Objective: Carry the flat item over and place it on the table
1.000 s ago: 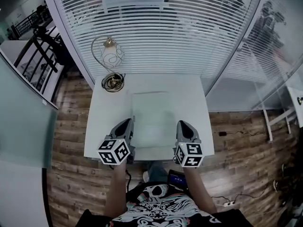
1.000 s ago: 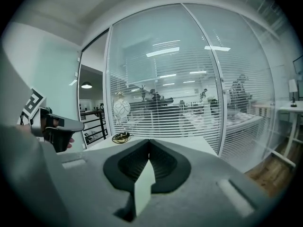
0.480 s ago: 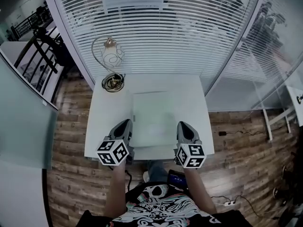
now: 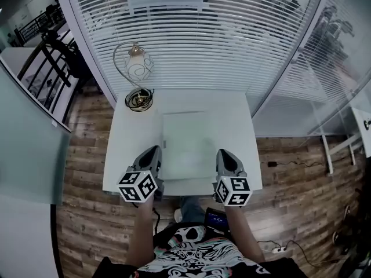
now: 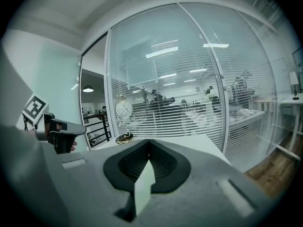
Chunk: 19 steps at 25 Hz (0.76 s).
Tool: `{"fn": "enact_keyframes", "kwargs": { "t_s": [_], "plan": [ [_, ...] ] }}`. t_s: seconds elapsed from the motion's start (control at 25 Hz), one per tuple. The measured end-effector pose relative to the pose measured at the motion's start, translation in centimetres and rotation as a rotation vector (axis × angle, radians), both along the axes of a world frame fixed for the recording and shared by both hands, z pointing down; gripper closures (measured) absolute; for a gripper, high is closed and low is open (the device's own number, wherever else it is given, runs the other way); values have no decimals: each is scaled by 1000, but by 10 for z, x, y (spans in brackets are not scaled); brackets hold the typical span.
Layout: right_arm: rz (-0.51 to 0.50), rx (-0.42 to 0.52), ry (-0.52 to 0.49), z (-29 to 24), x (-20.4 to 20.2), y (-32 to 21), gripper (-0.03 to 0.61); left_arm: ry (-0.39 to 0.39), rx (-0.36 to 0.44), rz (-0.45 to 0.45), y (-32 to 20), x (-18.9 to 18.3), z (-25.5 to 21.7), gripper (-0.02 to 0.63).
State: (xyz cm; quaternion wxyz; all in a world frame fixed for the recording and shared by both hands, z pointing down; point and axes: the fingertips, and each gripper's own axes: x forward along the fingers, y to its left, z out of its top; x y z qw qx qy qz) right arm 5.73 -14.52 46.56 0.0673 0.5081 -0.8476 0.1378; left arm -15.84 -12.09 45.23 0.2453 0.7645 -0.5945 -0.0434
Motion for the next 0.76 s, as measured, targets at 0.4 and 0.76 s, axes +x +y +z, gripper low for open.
{"fn": "enact_keyframes", "kwargs": {
  "t_s": [0.4, 0.76],
  "plan": [
    [0, 1, 9, 1, 4, 0, 572, -2, -2, -5, 0, 1, 1, 606],
    [-7, 2, 20, 0, 1, -5, 572, 8, -1, -2, -4, 0, 1, 606]
  ]
}}
